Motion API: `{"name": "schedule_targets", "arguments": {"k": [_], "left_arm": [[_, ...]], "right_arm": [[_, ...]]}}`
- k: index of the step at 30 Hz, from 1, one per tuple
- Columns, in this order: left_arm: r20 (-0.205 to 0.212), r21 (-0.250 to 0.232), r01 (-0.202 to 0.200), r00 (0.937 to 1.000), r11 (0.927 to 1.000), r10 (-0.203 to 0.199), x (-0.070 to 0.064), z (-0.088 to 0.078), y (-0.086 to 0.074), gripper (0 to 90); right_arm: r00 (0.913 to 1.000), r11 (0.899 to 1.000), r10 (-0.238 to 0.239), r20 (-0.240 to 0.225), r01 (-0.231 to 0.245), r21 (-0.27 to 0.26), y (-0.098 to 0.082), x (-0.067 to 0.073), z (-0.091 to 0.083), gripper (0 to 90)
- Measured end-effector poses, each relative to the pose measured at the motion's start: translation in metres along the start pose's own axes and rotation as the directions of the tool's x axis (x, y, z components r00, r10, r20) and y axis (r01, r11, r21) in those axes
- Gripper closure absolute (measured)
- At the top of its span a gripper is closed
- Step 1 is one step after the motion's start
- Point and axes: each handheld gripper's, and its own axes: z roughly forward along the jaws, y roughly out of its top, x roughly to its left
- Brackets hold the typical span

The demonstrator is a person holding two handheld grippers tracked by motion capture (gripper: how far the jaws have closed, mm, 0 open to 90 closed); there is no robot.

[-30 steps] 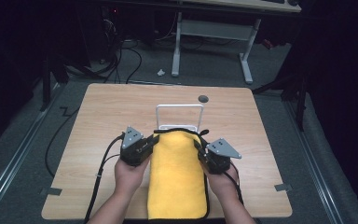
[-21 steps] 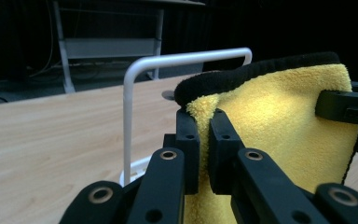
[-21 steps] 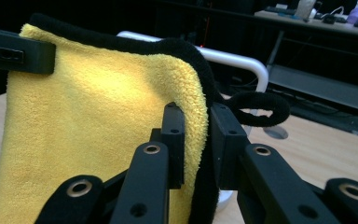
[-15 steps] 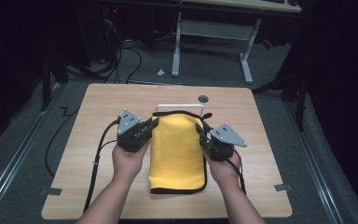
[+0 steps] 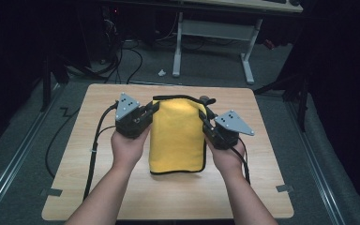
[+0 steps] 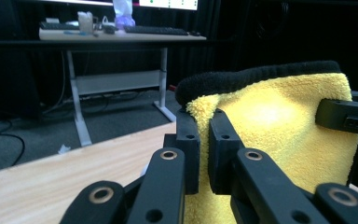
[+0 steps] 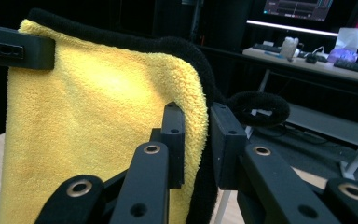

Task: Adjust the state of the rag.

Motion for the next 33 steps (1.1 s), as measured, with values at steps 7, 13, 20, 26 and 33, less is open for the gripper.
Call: {"name": "schedule_targets", "arguments": {"k": [7, 13, 20, 26, 33], "left_arm": [[-0.008, -0.024, -0.022, 0.9997, 0.9995, 0.022, 0.001, 0.006, 0.018, 85.0], [0.014, -0.051, 0.009, 0.9999, 0.9986, -0.009, 0.010, 0.016, 0.035, 85.0], [0.000, -0.036, -0.055, 0.9985, 0.9978, 0.055, 0.023, 0.039, 0.046, 84.9], [-0.021, 0.003, -0.099, 0.9949, 0.9951, 0.099, 0.037, 0.065, 0.046, 84.9], [-0.019, 0.059, -0.138, 0.9901, 0.9887, 0.139, 0.046, 0.091, 0.036, 84.8]], "right_arm": [[0.9998, 1.000, -0.013, 0.018, 0.014, -0.026, 0.018, -0.007, 0.004, 78.1], [0.9998, 0.999, 0.008, 0.016, -0.007, -0.041, 0.031, -0.015, 0.013, 78.1], [0.9995, 0.999, 0.006, 0.030, -0.005, -0.043, 0.041, -0.029, 0.030, 78.1], [0.9997, 1.000, -0.009, 0.024, 0.009, -0.011, 0.043, -0.042, 0.055, 77.9], [0.9998, 0.998, -0.012, 0.016, 0.011, 0.059, 0.030, -0.061, 0.081, 77.8]]}}
